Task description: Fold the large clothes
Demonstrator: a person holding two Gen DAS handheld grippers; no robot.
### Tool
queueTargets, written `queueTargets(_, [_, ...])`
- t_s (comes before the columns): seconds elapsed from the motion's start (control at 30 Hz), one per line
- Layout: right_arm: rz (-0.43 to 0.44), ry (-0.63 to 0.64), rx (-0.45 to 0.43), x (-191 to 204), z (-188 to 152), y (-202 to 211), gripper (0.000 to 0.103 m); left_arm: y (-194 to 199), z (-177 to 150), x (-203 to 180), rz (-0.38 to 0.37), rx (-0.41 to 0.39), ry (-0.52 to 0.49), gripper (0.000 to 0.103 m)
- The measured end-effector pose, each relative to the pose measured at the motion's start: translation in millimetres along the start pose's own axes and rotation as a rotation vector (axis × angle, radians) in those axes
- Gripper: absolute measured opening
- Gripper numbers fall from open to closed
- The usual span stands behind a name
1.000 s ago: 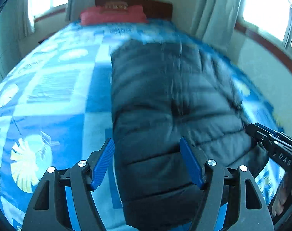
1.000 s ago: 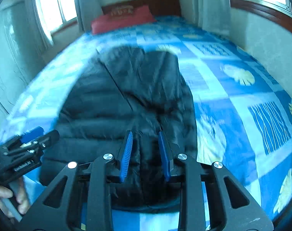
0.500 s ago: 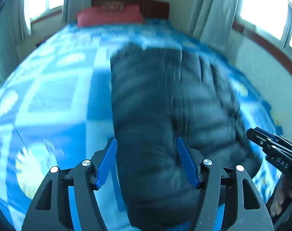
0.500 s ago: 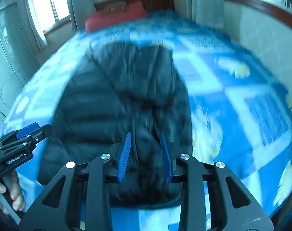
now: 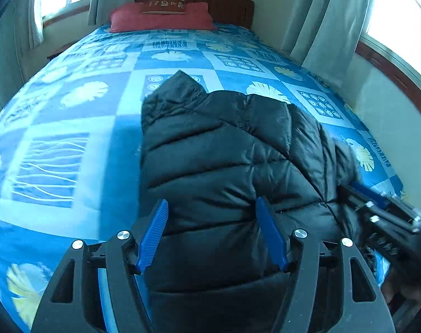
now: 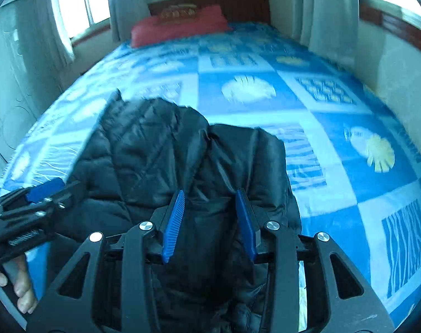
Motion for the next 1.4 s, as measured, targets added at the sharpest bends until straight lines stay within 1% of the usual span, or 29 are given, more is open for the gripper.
queueTargets(0.03, [0.009,-0.011,0.005,-3,-4,-6,0.038,-5,-2,-1,0.013,-0.002,-0.012,0.069])
queueTargets(0.1, [0.019,-0.02,0.007,-4,-8,-16,0.038,-14,-6,-2,0.028,0.007,-0.022,0.069])
queueTargets(0.2, [0.003,-0.006,-0.007,-2,-13,-28,0.038,-32,-12,1,0.057,0.023,-0.012,0.07])
queueTargets(0.3, [-0.011,-0.015,-0.015,-1,-16,-39,0.038,-43,-12,4,0.069,0.034,0.0,0.072])
queueTargets(0.4, [-0.018,-0.017,-0.03,0,-18,-45,0.038,-51,-15,5,0.089,0.027,-0.003,0.073])
queueTargets(0.5, [-0.013,-0.032,-0.042,-2,-20,-49,0.038,-57,-16,8,0.089,0.018,0.008,0.074])
queueTargets(0.63, [-0.035,-0.017,-0.05,1,-19,-45,0.038,-57,-14,7,0.101,0.022,-0.001,0.074])
queueTargets(0.77, [-0.044,-0.002,-0.066,3,-15,-32,0.04,-46,-11,4,0.099,0.018,-0.008,0.074])
queueTargets(0.8, [-0.043,-0.003,-0.069,4,-16,-29,0.041,-42,-10,4,0.095,0.018,-0.01,0.074])
queueTargets(0.9, [-0.038,-0.012,-0.094,4,-16,-14,0.049,-33,-8,5,0.085,0.026,0.001,0.074])
queueTargets(1.0, [-0.027,-0.024,-0.11,3,-17,2,0.052,-21,-7,7,0.07,0.036,0.039,0.074])
queueTargets(1.1, [-0.003,-0.059,-0.125,-3,-18,17,0.058,-9,-8,11,0.056,0.032,0.08,0.074])
queueTargets(1.23, [0.015,-0.117,-0.124,-18,-18,31,0.063,12,-10,22,0.046,-0.013,0.139,0.074])
queueTargets(1.3, [0.013,-0.158,-0.122,-30,-19,34,0.066,19,-14,30,0.036,-0.026,0.188,0.074])
queueTargets(1.33, [0.013,-0.179,-0.117,-35,-20,34,0.067,21,-17,36,0.023,-0.029,0.225,0.076])
queueTargets(1.4, [0.013,-0.221,-0.092,-44,-23,29,0.068,24,-26,50,-0.016,-0.027,0.32,0.077])
Point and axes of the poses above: each gripper's, at about its wrist camera, not at the fingertips, and y roughly against the way its jaws point, x to its left, z to its top, the point moved 4 cm from there along -y, roughly the way its jaws point, and after that the axes turned 7 degrees about -z, right-handed, at the moved point
